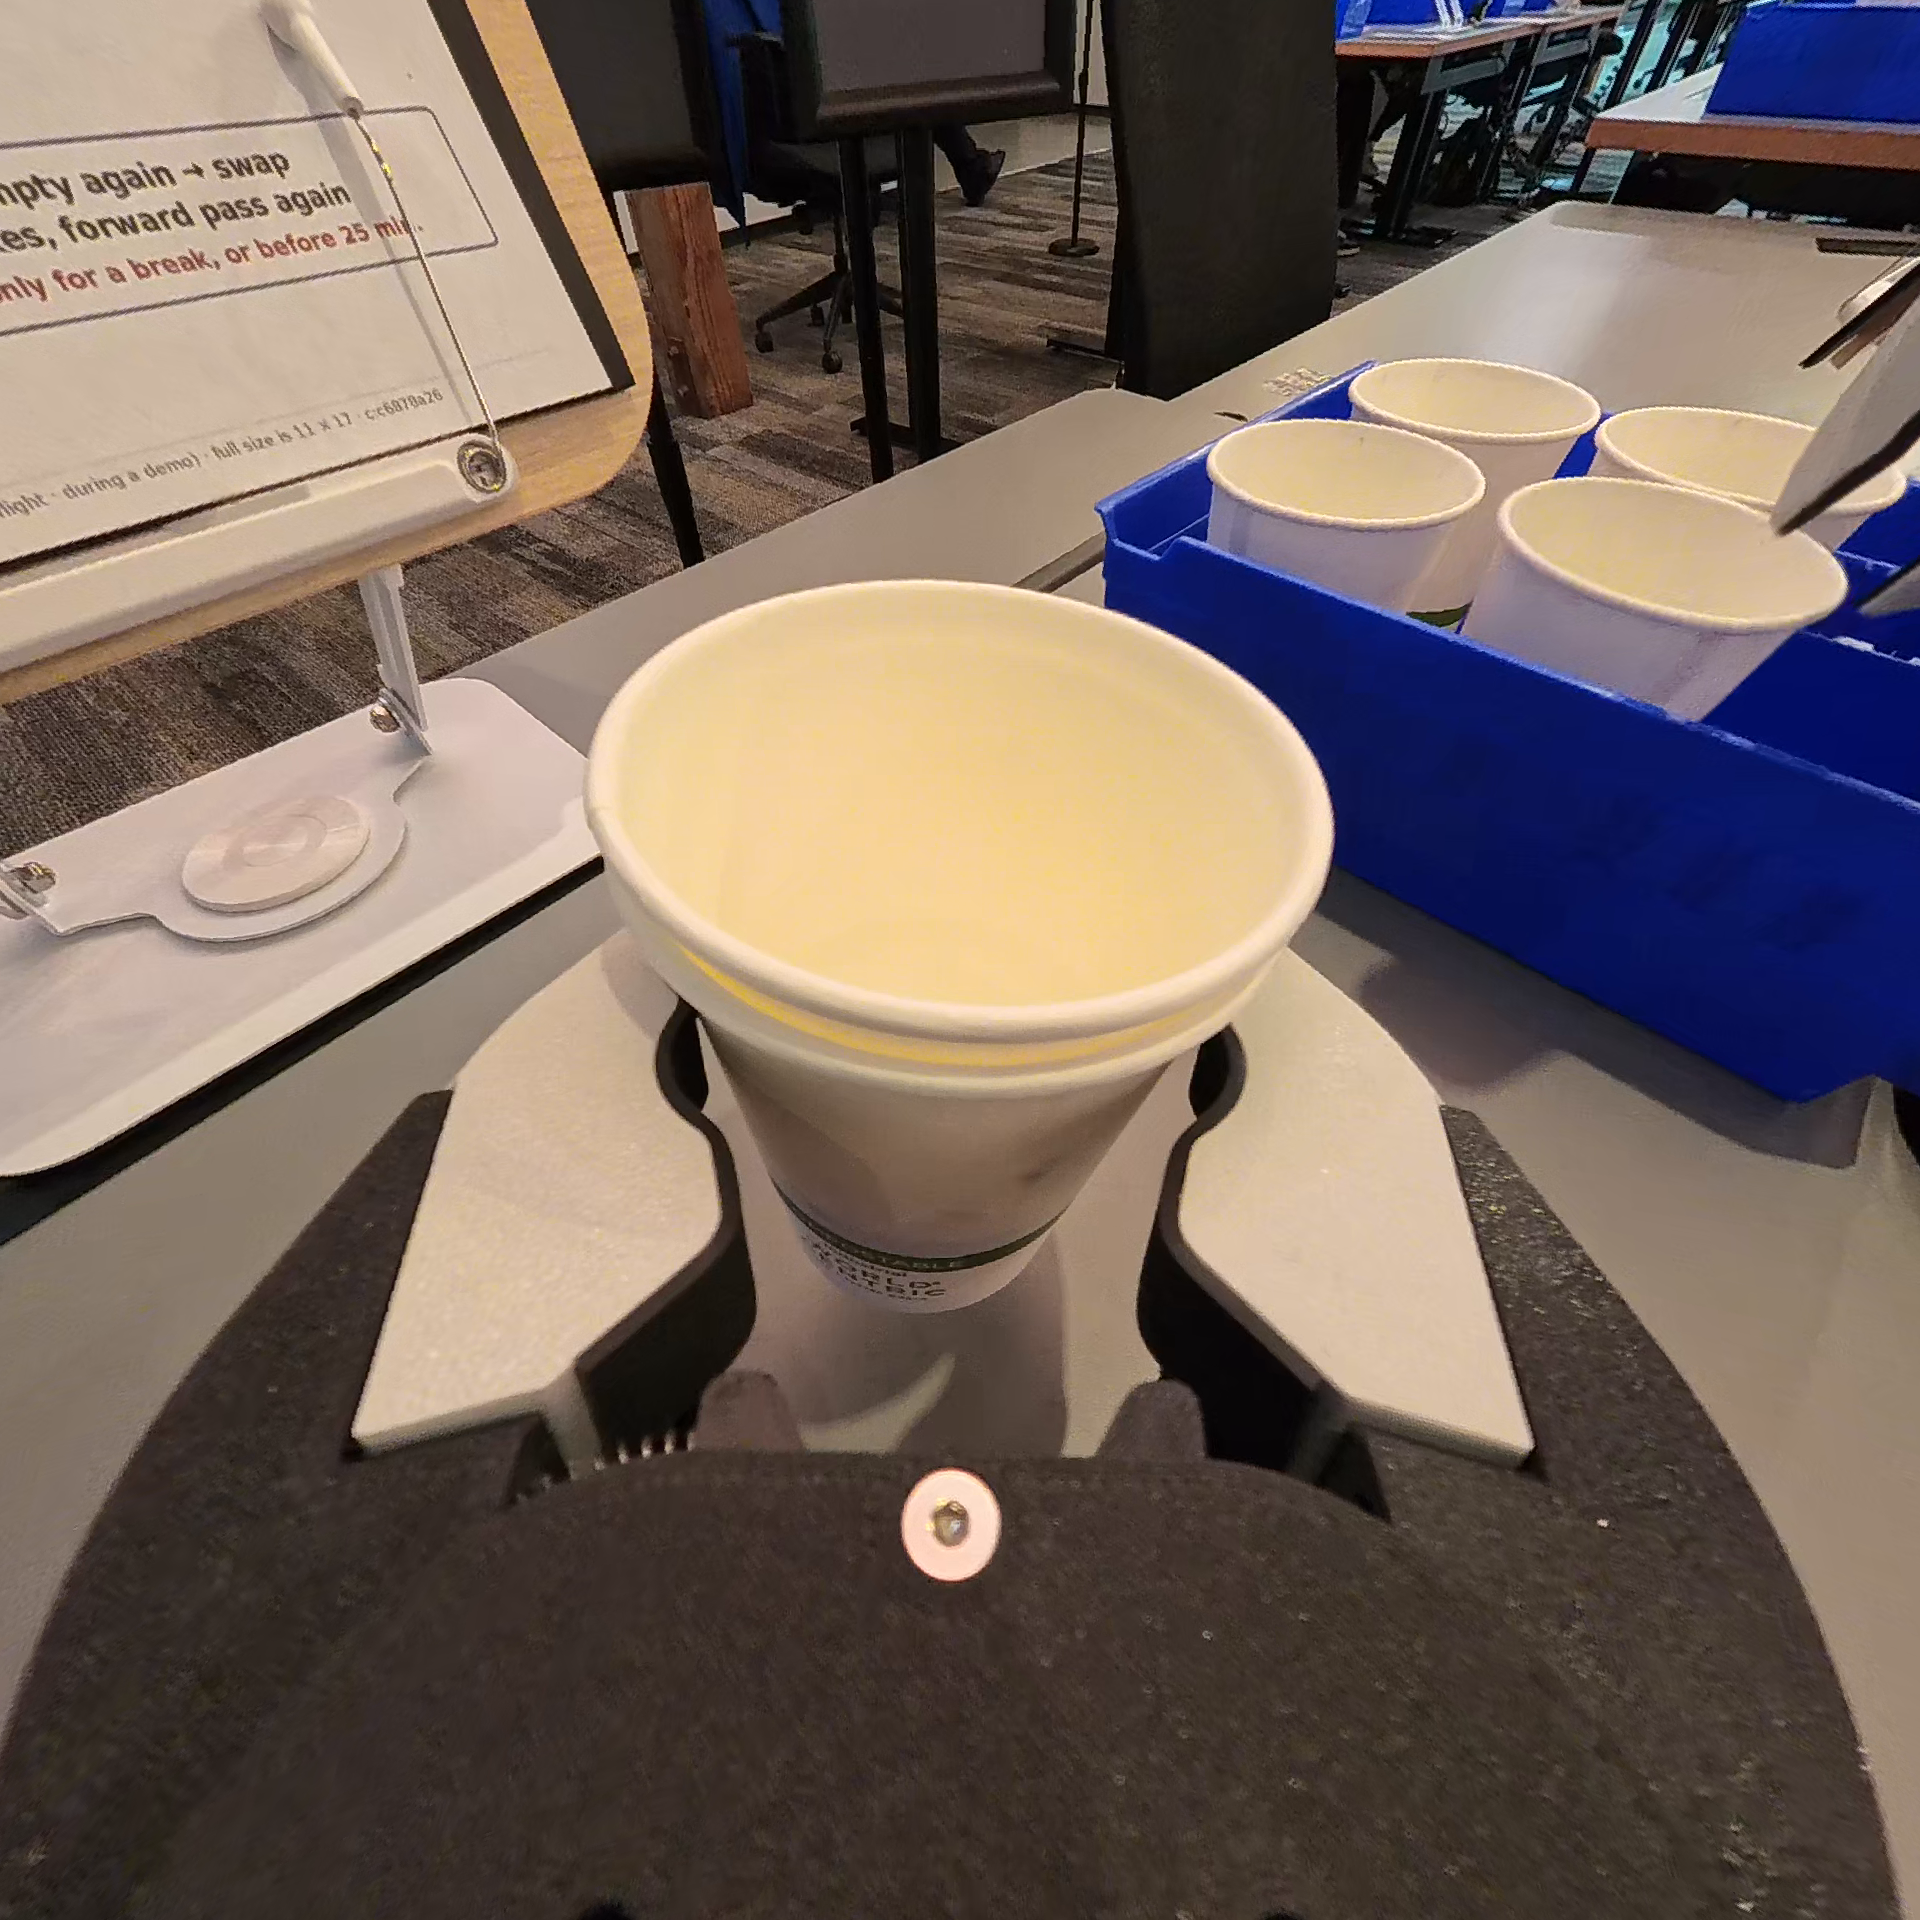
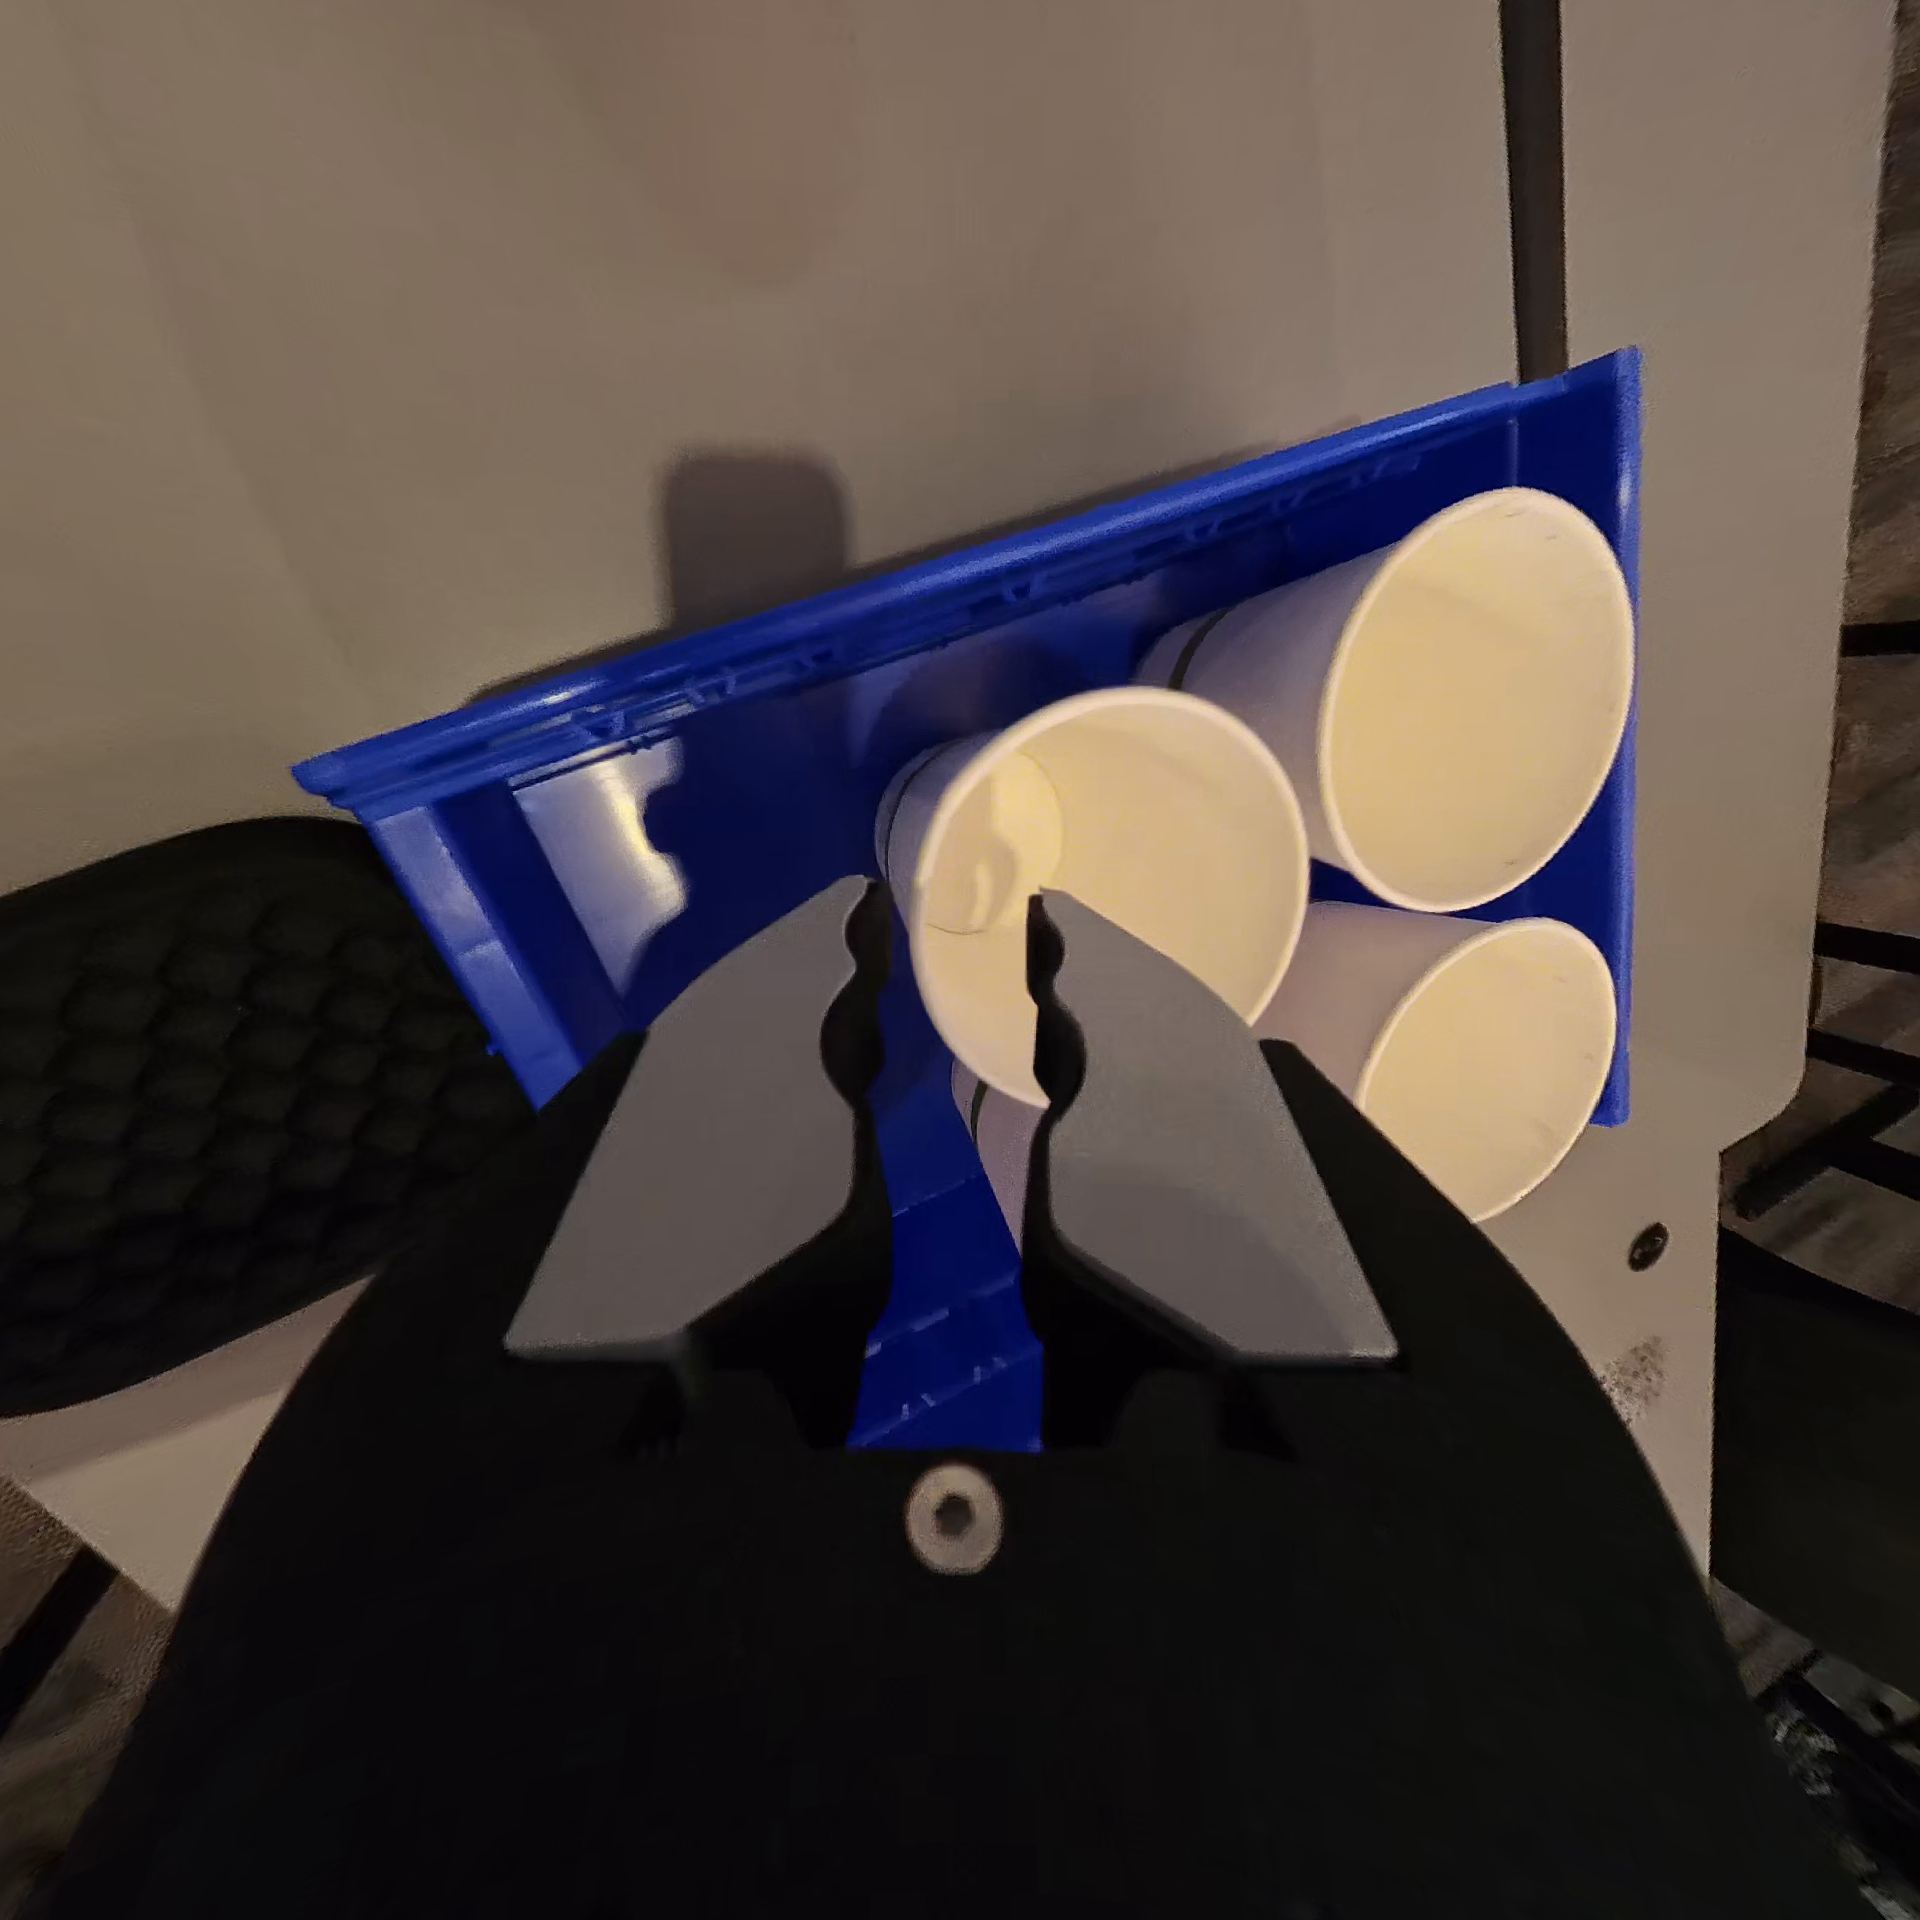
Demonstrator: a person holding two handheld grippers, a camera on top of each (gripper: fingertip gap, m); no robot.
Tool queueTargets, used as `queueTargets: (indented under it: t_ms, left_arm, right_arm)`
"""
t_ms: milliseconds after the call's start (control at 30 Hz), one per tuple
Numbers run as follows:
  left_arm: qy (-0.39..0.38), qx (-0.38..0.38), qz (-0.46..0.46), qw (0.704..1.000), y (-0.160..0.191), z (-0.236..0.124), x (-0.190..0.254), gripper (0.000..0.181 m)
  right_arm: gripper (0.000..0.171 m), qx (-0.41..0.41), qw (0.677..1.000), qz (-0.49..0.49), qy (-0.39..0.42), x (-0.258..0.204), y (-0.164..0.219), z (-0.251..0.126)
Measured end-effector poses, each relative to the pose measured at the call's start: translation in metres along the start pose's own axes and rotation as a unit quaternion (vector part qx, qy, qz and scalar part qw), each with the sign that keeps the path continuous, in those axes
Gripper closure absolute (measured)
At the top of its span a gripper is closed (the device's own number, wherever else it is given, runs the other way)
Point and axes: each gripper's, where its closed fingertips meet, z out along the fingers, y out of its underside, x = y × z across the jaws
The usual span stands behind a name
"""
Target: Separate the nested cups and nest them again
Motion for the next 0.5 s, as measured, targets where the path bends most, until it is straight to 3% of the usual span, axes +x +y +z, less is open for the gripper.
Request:
queueTargets:
  t_ms: [133,300,500]
  left_arm:
    - [-0.001,0.003,-0.001,1.0,-0.002,0.0,0.0,0.088]
    - [0.003,0.001,0.002,1.0,0.0,0.001,0.003,0.088]
    - [0.009,0.008,0.005,1.0,-0.005,-0.002,0.007,0.088]
  right_arm:
    - [0.148,0.034,0.999,-0.011,0.02,0.011,-0.026,-0.037]
    - [0.152,0.093,0.992,-0.074,0.037,0.019,-0.111,-0.086]
    - [0.153,0.099,0.982,-0.159,0.001,0.002,-0.199,-0.08]
